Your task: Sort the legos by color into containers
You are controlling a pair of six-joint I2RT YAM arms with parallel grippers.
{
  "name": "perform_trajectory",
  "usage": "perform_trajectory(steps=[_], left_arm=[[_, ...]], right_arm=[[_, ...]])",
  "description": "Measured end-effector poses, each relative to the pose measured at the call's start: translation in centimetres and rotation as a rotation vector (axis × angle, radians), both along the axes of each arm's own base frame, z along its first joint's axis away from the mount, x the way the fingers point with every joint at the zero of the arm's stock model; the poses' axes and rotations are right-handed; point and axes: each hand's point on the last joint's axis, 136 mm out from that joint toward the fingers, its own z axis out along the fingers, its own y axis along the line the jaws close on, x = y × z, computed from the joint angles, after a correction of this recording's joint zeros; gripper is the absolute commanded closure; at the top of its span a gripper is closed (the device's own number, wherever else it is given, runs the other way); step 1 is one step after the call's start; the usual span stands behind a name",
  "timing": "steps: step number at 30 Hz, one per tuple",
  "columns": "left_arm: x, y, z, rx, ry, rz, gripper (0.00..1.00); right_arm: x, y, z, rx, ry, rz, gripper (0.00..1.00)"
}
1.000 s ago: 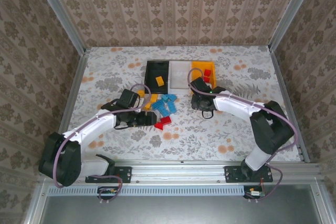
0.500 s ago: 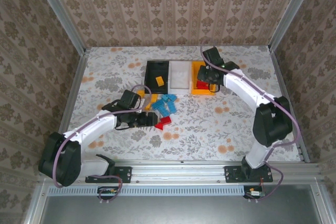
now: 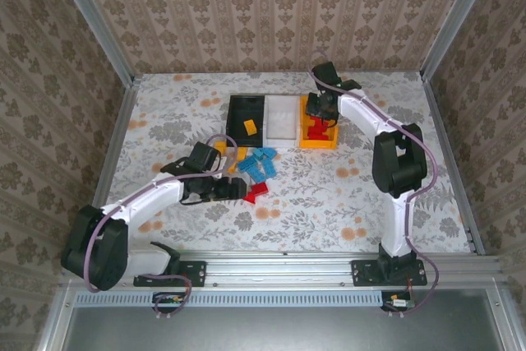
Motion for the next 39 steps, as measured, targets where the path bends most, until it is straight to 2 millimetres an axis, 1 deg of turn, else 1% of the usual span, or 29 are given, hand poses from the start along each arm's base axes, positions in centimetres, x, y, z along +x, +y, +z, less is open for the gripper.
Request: perform_trajectory(steps=[5,12,16,24,31,33,35,37,39], left_arm=[[0.0,0.0,0.0,0.001,0.001,0.0,0.16],[0.0,0.0,-0.2,0.003,0.006,0.0,0.16],[0.0,0.0,-0.2,0.004,0.006,0.0,0.16],[-0.1,0.0,-0.5,0.01,0.017,0.0,0.16],[-0.1,0.1,-0.5,0.011,0.017,0.0,0.16],[0.0,0.1,-0.5,0.014,0.015,0.002,0.16],[0.1,0.3,-0.5,0.02,0.008,0.008,0.16],[0.2,0.6,-0.3,0.023,0.002,0.019,0.17],[0.6,1.3,-0.1,0.027,-0.003,0.046,0.17]], right_arm=[[1.3,-0.2,-1.1,-0.011,0.014,0.006,0.7],[2.0,-0.6,-2.3,-0.016,0.038,0.0,0.68],[2.3,-0.7,-2.4,-0.016,0.037,-0.001,0.62],[2.2,-0.6,-2.4,-0.018,0.044,0.013,0.5],[2.1,-0.6,-2.5,-0.017,0.047,0.017,0.47],[1.9,-0.5,-2.6,-0.011,0.05,0.021,0.46],[1.1,-0.5,-2.7,-0.001,0.055,0.026,0.45],[-0.1,-0.5,-2.7,0.012,0.064,0.034,0.44],[-1.4,-0.4,-2.1,0.026,0.059,0.038,0.44]])
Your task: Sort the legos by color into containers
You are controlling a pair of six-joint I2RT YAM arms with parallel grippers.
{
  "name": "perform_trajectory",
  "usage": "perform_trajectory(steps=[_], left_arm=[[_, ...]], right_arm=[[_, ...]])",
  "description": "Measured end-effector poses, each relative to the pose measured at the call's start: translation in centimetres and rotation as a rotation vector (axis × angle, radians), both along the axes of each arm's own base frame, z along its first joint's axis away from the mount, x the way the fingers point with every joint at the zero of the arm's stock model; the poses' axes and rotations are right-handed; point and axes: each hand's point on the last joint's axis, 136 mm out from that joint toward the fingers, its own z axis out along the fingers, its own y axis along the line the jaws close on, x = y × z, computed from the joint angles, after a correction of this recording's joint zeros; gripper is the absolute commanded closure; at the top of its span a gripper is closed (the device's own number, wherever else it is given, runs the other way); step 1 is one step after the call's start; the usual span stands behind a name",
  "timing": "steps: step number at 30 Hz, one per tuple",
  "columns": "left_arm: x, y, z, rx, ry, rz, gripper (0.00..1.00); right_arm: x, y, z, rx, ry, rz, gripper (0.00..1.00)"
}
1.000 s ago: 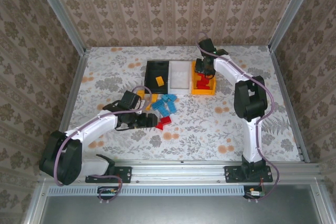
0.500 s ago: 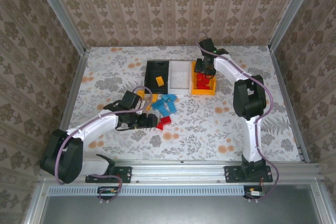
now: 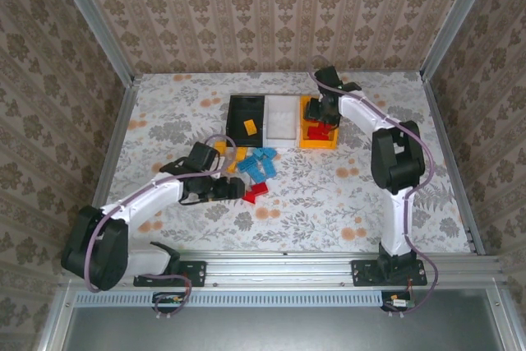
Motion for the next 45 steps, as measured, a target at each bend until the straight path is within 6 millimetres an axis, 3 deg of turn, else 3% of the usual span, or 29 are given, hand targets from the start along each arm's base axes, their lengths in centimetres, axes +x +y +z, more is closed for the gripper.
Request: perform_trajectory(steps=[8,14,33,45], left_arm=[[3.8,4.1,1.1,0.039,-0.019,0.146,0.19],[7.3,4.3,1.7,0.119,-0.043,0.097,0.23],[10.7,4.4,-2.2,0.235,0.006,0.011,0.37],[12.1,4.0,-2.5,0.236,-0.021,0.0,0.5]], right_arm=[[-5.4,1.4,3.5,0.099,-0.084,0.028,0.44],[-8.5,2.2,2.3,0.146,-0.051,0.041,0.44],[-9.6,2.4,0.6,0.185,-0.025,0.014,0.44],[-9.7,2.4,0.6,0.185,-0.023,0.014,0.44]])
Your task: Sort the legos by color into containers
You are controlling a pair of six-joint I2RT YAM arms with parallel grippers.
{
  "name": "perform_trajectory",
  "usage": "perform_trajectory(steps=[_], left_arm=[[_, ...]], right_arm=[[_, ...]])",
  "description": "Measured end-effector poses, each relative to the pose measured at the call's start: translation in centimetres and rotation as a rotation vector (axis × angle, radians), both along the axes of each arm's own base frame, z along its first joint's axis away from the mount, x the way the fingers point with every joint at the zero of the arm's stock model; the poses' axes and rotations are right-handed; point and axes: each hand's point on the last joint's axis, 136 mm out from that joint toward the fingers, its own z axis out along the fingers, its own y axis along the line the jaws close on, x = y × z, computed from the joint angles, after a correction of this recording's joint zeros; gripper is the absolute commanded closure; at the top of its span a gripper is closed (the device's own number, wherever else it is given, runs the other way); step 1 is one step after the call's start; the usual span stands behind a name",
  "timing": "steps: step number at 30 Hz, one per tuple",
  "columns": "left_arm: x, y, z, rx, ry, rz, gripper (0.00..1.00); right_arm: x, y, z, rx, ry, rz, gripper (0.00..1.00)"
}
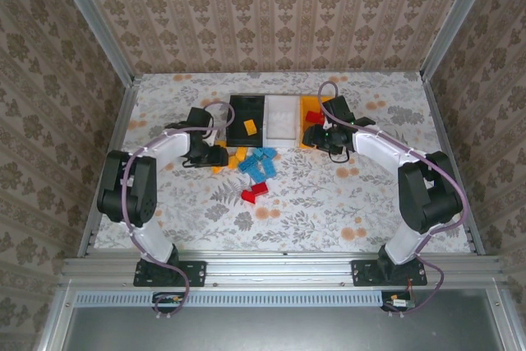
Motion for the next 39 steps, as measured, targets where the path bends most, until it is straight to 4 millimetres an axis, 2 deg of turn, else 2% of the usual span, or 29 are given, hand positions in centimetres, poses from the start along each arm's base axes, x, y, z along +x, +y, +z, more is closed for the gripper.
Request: perform_trajectory(steps=[5,11,20,24,30,39], left_arm=[[-0.2,-0.1,-1.0,0.017,0.024,-0.009,0.55],[-0.5,-0.6,-1.1,0.041,0.015,-0.034,0.65],[-0.5,-0.3,-1.1,0.06,0.014,-0.033,0.79],[-0.8,-0.2,-1.1,0.067,0.015,-0.034,0.8],[-3.2,0.0,-0.6,0.075,0.02,-0.044,0.81],[-7.7,0.4,2.9,-0.027,-0.037,-0.013,0.8]], right_arm=[[0.0,0.0,0.0,0.0,0.0,0.0,0.44],[-0.1,0.0,-0.2,-0.001,0.004,-0.001,0.44],[-0.2,-0.1,-0.3,-0.001,0.008,-0.004,0.44],[-0.4,-0.1,-0.5,-0.003,0.015,-0.004,0.44],[-1.0,-0.4,-1.3,-0.005,0.037,-0.013,0.44],[-2.2,-0.7,-1.3,0.006,0.026,-0.018,0.44]])
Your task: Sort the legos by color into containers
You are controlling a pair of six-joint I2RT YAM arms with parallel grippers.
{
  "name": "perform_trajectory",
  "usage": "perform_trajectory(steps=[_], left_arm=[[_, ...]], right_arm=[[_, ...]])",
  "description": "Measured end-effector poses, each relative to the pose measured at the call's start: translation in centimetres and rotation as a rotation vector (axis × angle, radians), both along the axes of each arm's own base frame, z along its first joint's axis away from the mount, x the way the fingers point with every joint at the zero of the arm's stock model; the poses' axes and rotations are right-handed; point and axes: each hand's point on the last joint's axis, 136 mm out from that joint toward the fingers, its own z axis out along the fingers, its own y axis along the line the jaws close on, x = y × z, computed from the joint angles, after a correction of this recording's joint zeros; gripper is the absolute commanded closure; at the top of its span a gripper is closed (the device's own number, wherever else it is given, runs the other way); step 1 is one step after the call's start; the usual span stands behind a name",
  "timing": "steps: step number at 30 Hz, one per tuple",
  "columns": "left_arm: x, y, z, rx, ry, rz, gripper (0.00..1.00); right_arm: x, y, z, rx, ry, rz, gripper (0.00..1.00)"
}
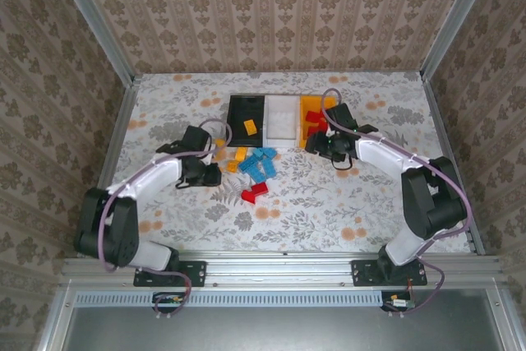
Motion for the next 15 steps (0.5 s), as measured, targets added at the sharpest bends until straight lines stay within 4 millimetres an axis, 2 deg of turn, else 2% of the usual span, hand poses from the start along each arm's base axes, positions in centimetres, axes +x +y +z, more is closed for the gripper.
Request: perform_trajectory(steps=[8,11,15], left_arm=[[0.5,-1.1,5.5,-0.235,-0.078,0.064,0.79],[1.8,-2.5,7.5,-0.313,-0.089,0.053,0.79],[5.2,-4.4,9.8,-0.371,-0.111,0.027,0.79]], right_arm=[[-2.1,0.2,-1.2,0.045,0.019,0.016,0.43],[-2.6,0.1,-1.2,0.059,0.018,0.015,0.43],[-3.1,0.1,-1.1,0.071,0.013,0.016,0.43]])
